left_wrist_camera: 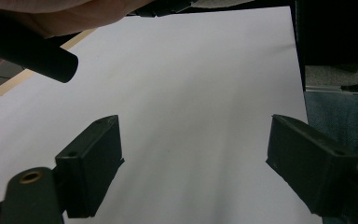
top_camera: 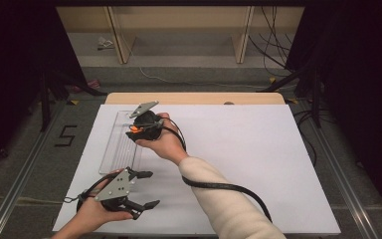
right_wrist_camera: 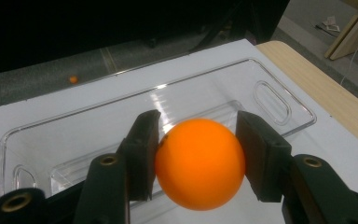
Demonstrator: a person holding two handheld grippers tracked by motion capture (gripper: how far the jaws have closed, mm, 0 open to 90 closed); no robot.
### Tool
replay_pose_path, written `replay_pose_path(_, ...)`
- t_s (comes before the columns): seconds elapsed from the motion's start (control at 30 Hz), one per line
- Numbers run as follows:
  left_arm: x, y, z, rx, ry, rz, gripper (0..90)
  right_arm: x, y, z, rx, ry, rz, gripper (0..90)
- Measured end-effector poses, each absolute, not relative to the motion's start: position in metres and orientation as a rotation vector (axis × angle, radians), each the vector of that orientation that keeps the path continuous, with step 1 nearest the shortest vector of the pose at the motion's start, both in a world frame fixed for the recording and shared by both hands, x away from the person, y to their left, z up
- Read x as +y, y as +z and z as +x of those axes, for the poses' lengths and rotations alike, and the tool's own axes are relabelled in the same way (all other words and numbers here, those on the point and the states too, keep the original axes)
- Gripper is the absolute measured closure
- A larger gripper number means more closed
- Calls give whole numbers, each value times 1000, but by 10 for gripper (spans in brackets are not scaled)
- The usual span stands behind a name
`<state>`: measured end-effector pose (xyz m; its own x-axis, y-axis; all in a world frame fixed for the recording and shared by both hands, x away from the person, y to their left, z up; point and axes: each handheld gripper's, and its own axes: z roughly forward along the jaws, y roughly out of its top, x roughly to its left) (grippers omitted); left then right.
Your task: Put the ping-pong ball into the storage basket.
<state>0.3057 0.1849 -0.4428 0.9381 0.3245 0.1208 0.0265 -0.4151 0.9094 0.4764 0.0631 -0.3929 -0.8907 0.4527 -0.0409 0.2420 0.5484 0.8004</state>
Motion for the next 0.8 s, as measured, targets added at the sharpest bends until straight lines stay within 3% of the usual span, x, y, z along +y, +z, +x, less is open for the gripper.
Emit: replay_pose_path(0.8, 185, -443, 305, 246, 335, 1985, 174, 75, -394, 481, 2579, 1245, 557, 514)
